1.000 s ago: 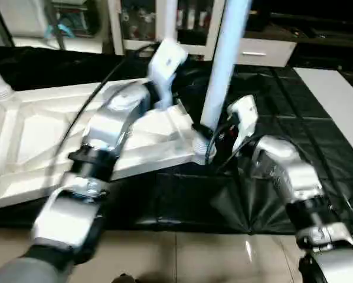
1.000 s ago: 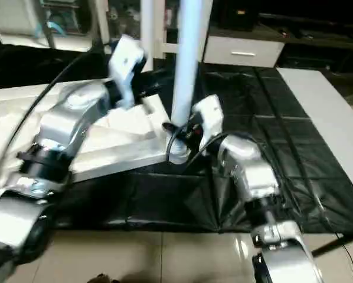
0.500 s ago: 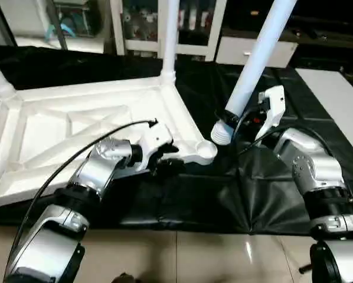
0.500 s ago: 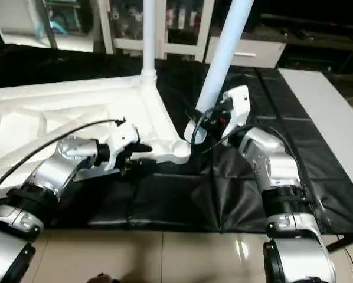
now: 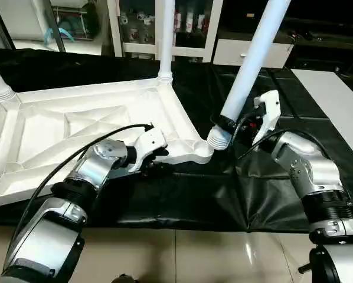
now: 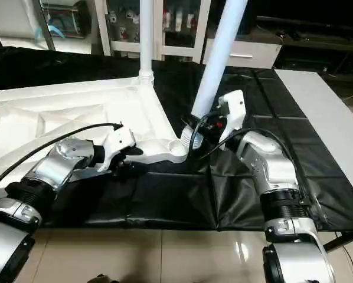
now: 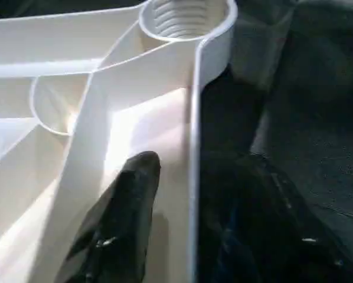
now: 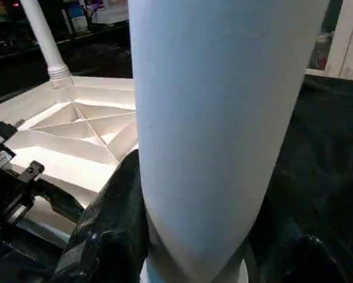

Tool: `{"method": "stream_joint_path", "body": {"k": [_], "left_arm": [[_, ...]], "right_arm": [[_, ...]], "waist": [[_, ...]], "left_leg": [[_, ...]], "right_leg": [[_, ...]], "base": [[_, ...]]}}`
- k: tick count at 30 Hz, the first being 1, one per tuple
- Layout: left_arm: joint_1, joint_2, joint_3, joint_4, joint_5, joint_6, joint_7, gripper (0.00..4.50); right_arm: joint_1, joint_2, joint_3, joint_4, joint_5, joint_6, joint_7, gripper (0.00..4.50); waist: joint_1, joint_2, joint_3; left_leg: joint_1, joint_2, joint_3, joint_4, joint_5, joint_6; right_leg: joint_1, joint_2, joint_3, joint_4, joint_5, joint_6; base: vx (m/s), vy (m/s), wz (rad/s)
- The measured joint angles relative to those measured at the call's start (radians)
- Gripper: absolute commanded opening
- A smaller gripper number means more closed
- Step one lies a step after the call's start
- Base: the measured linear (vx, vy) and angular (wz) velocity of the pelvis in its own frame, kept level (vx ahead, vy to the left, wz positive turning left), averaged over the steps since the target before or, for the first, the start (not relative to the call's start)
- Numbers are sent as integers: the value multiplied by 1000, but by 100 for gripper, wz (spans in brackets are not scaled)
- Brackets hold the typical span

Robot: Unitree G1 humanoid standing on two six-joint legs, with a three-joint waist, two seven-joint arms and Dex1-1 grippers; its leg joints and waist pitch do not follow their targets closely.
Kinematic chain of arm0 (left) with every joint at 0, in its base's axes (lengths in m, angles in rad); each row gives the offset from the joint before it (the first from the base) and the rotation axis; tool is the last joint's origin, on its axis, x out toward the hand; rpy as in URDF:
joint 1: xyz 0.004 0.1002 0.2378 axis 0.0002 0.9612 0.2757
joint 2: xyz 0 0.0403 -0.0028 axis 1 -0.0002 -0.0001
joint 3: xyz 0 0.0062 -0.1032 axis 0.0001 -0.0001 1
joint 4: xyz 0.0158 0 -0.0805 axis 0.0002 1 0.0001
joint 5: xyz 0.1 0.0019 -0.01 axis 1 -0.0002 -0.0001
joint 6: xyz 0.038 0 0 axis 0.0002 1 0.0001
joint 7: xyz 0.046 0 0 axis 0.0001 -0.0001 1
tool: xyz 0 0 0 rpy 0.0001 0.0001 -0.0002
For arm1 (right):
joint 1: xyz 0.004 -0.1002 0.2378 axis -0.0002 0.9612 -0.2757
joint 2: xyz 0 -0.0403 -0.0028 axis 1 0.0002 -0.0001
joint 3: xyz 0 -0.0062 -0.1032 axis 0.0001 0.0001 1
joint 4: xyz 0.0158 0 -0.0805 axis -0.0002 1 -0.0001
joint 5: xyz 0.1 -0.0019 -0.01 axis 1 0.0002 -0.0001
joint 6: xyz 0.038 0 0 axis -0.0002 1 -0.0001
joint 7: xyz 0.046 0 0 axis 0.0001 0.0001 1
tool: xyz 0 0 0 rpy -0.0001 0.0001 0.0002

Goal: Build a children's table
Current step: Insert table leg to table base

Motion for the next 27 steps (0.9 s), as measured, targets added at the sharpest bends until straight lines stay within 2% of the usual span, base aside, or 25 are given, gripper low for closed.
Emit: {"method": "stream_joint_path", "body": {"k": [1,2,6,8,11,12,16,18,20,21,27], "left_arm": [[0,-1,2,2,-3,1,-5,204],[-1,-1,4,5,-6,3,-11,166],[-20,-10,22,37,-18,23,-42,148],[-28,-15,22,48,-17,27,-43,119],[-32,-17,21,61,-12,26,-42,111],[-34,-18,21,66,-10,25,-41,85],[-38,-20,15,71,10,21,-35,56],[-41,-20,7,74,18,15,-33,26],[-43,-17,-1,76,34,3,-33,21],[-43,-17,-3,76,39,1,-34,5],[-20,-2,-16,33,47,-3,-86,0]], "right_arm": [[0,0,1,0,0,0,4,186],[0,0,1,0,0,1,8,186],[0,0,5,0,-2,1,17,186],[-1,2,11,0,-4,2,19,186],[-1,6,30,0,-18,2,22,186],[-1,9,35,1,-24,2,25,186],[-9,33,47,32,-36,0,29,186],[-9,34,58,44,-44,0,29,186],[-11,40,61,57,-58,-3,27,186],[-13,42,61,66,-60,-4,26,186],[-49,54,59,146,-77,-31,9,186]], "waist": [[0,0,0],[0,0,0],[0,0,0],[1,0,0],[1,0,0],[1,0,0],[0,0,0],[0,0,0],[0,0,0],[0,0,0],[0,-1,-1]], "left_leg": [[0,0,0,0,0,0],[0,0,0,0,0,0],[0,0,0,0,0,0],[0,0,0,0,0,0],[0,0,0,0,0,0],[0,0,0,0,0,0],[1,0,0,0,0,0],[1,0,0,0,0,0],[1,0,0,0,0,0],[1,0,0,0,0,0],[3,0,0,-1,0,0]], "right_leg": [[0,0,0,0,0,0],[0,0,0,0,0,0],[0,0,0,0,0,0],[0,0,0,0,0,0],[0,0,0,0,0,0],[0,0,0,0,0,0],[1,0,0,0,0,0],[1,-1,0,-1,0,0],[1,-1,0,-1,0,0],[1,-1,0,-1,0,0],[3,-1,0,-2,0,0]], "base": [[0,0,0],[0,0,0],[0,0,0],[0,0,0],[0,0,0],[0,0,0],[0,0,0],[0,0,0],[0,0,0],[0,0,0],[0,0,0]]}}
